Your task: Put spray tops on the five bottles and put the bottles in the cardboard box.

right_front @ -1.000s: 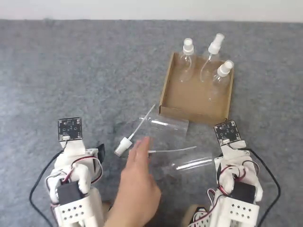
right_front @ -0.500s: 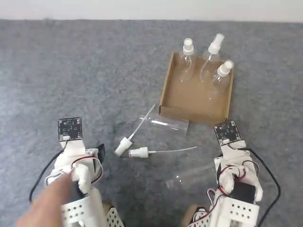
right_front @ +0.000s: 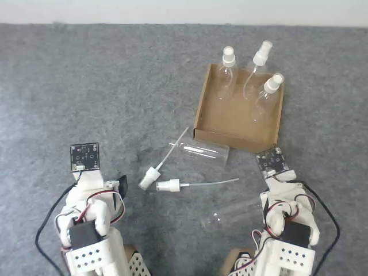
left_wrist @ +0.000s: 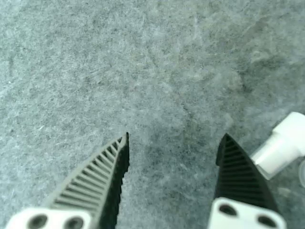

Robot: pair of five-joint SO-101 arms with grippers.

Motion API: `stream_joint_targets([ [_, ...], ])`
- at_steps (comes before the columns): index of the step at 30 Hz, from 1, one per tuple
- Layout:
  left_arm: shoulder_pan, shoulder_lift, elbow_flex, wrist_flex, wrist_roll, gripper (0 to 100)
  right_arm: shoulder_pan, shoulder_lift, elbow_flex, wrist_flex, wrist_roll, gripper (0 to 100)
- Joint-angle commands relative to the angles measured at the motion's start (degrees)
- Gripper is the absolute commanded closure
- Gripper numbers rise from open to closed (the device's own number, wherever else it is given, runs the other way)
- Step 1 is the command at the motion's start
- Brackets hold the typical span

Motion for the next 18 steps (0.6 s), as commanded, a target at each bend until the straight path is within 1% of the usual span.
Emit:
stream_joint_targets([
  [1,-0.2,-1.1,-0.7,0.3,0.5,73,0.8,-1.1,-4.0,-0.6,6.9,99.2],
  [8,-0.2,-1.1,-0.7,0.3,0.5,73,0.8,-0.7,-21.5,10.5,5.6,99.2],
  [11,-0.2,-1.1,-0.7,0.3,0.5,73,0.4,2.3,-27.7,12.7,5.5,99.2],
  [13,-0.2,-1.1,-0.7,0.3,0.5,73,0.2,7.5,-31.2,12.8,4.6,99.2],
  [15,-0.2,-1.1,-0.7,0.3,0.5,73,-1.8,14.5,-34.9,13.3,4.7,99.2],
  [18,-0.2,-1.1,-0.7,0.3,0.5,73,-6.7,26.4,-42.3,19.1,4.9,99.2],
])
